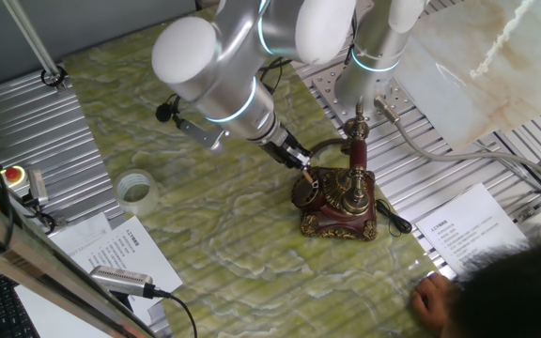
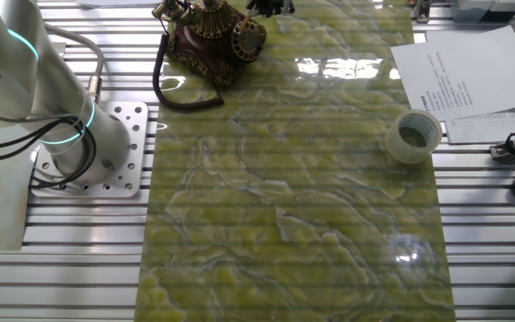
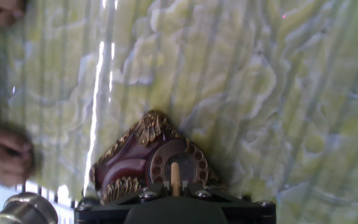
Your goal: Dial a number on an old rotary phone
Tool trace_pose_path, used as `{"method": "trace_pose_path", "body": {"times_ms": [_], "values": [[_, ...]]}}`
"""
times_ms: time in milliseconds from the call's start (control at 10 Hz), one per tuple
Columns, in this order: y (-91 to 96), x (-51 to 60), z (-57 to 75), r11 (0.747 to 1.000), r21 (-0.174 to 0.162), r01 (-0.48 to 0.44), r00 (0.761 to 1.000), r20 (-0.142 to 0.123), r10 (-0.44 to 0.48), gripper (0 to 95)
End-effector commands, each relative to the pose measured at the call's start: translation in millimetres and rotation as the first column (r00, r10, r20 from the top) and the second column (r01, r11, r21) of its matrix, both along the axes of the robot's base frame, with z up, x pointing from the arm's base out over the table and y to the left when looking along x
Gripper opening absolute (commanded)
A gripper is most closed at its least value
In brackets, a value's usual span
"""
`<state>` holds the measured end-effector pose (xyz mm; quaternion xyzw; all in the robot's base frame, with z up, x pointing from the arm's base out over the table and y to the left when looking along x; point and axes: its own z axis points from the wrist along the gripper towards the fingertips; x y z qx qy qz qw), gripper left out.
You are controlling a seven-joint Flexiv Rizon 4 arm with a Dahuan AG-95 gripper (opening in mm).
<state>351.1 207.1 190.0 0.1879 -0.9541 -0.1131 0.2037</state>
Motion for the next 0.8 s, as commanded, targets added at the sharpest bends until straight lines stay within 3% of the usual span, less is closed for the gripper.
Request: {"method": "trace_pose_path", "body": {"times_ms": [100,800], "values": [[2.3,0.1,-0.4,1.000,0.010,-0.003,1.000,-0.002,0.003,0.0],[5.5,-3.0,-4.8,1.000,-0.004,-0.013,1.000,-0.001,0.013,0.0]]}}
